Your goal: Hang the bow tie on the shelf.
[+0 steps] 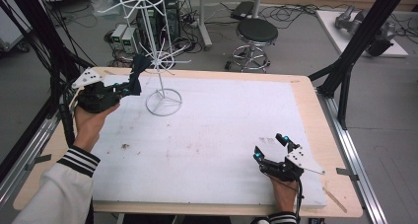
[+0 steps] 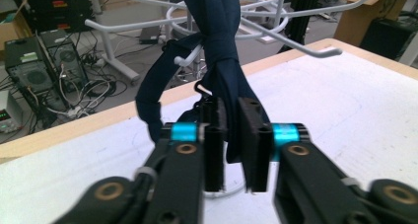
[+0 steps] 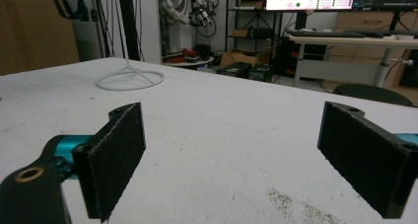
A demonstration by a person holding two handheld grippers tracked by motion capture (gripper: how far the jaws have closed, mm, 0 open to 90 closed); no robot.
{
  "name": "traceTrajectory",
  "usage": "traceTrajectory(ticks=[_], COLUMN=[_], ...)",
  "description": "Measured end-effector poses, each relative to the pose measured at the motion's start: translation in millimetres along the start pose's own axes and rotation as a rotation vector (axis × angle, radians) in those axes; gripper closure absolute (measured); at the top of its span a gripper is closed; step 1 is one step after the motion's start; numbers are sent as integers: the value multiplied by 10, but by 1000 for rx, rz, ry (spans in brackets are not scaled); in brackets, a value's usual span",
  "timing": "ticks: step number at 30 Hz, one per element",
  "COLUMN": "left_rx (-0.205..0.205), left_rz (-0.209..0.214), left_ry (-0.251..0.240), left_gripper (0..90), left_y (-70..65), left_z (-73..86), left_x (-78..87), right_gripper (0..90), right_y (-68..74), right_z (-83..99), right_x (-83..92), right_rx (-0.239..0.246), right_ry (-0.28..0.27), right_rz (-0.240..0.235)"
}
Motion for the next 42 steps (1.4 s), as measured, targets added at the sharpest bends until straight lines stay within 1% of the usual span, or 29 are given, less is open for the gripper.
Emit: traceTrajectory(ticks=[1, 4, 5, 6, 7, 8, 9, 10, 11, 12, 13, 14, 17, 18, 20, 22, 24, 25, 26, 28, 30, 32, 33, 35, 36, 37, 38, 40, 42], left_rx=[1, -4, -3, 5, 14, 15, 20, 23, 24, 20, 24, 20, 4, 3, -11, -23, -38, -41, -42, -37, -40, -37, -38, -40, -43, -36, -36, -42, -45], left_rz=[-13, -14, -11, -2, -1, -10, -12, -12, -5, 16, 26, 37, 60, 71, 86, 98, 88, 88, 84, 71, 56, 47, 37, 31, 24, 21, 21, 13, 6], left_ry=[5, 11, 5, 8, 7, 4, -11, -25, -30, -46, -60, -68, -118, -143, -165, -206, -228, -231, -237, -245, -253, -270, -275, -288, -288, -298, -298, -303, -327], left_gripper=[766, 681, 550, 469, 469, 322, 322, 266, 175, 175, 132, 112, 111, 110, 110, 110, 110, 110, 110, 110, 110, 110, 110, 110, 110, 111, 110, 111, 111], left_y=[1, 9, 14, 26, 38, 49, 59, 70, 83, 98, 105, 111, 95, 80, 39, -30, -100, -121, -145, -174, -190, -203, -212, -225, -225, -224, -224, -225, -231], left_z=[10, 41, 51, 61, 73, 87, 102, 119, 137, 158, 182, 208, 332, 390, 535, 720, 930, 1006, 1129, 1292, 1406, 1476, 1499, 1536, 1547, 1565, 1565, 1594, 1602], left_x=[1, 1, -2, -5, -13, -13, -11, -3, 8, 21, 34, 55, 147, 181, 247, 325, 398, 419, 454, 498, 535, 565, 580, 600, 603, 611, 611, 617, 633], right_gripper=[100, 100, 100, 101, 101, 100, 100, 101, 100, 100, 100, 100, 101, 101, 101, 101, 101, 100, 101, 101, 101, 101, 101, 101, 100, 100, 100, 100, 101], right_y=[0, 0, 1, 1, 1, 2, 3, 4, 5, 5, 4, 6, 7, 3, 3, 1, 1, 1, 1, 1, 4, 4, 5, 7, 8, 8, 8, 8, 7], right_z=[0, 0, 0, 0, 0, 2, 2, 2, 2, 2, 2, 2, 3, 2, 2, 1, 1, 1, 2, 1, 2, 2, 2, 3, 3, 2, 2, 2, 3], right_x=[0, 1, 1, 2, 2, 4, 7, 7, 8, 8, 9, 10, 10, 9, 9, 8, 8, 8, 8, 8, 10, 10, 10, 11, 12, 12, 12, 12, 12], right_rx=[0, 0, 0, 0, 0, -3, -6, -9, -9, -9, -8, -8, -11, -8, -8, -5, -6, -5, -4, -5, -6, -6, -6, -8, -8, -8, -8, -7, -5], right_ry=[0, 0, -1, -1, -1, -1, 1, 0, -1, -1, -2, -2, -3, -5, -6, -9, -10, -11, -11, -10, -8, -8, -8, -5, -5, -5, -5, -5, -6], right_rz=[0, -1, -1, -1, -1, 1, -2, -1, -2, -2, -1, 0, 0, 1, 2, 3, 3, 3, 3, 4, 3, 3, 3, 2, 3, 2, 2, 2, 2])
Point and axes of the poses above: each handheld gripper's, and its own axes: x roughly backward along the jaws, z roughly out of its underside, y roughly to its left, the point moved 2 cm from there along -x, roughly forward along the jaws, and after that the axes turned 9 degrees about z, right-handed, at the moved point
